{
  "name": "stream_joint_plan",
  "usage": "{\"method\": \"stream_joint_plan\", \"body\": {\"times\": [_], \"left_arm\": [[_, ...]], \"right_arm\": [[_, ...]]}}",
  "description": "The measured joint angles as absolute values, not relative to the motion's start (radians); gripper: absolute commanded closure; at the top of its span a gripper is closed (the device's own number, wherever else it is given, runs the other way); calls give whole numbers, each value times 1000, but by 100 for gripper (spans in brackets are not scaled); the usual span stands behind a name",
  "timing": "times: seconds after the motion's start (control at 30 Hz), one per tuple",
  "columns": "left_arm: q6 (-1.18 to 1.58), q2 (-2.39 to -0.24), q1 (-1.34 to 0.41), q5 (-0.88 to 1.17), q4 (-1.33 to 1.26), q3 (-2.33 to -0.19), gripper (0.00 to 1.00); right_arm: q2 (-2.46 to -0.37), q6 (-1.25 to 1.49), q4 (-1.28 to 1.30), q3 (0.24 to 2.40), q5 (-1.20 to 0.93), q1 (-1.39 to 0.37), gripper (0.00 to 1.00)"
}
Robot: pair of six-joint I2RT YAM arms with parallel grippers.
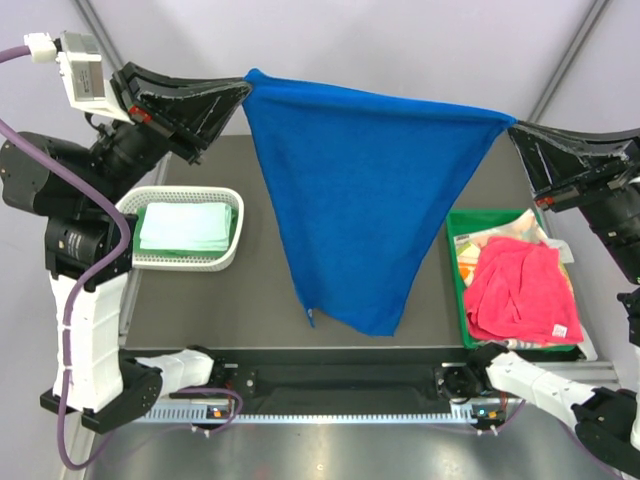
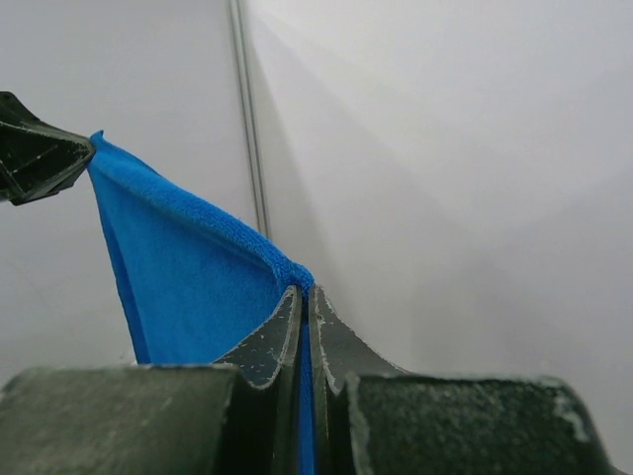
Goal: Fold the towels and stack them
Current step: Flatten out the crumpled towel
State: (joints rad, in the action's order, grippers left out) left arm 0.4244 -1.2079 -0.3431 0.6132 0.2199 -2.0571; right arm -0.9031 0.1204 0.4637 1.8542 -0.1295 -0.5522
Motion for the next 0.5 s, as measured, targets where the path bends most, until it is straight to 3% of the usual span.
{"method": "stream_joint_plan", "body": {"times": [0.5], "left_arm": [[385,-1279,-343,544,189,-1992,100]], "right_arm": [[-978,50,365,1772,-23,-551,100]]}}
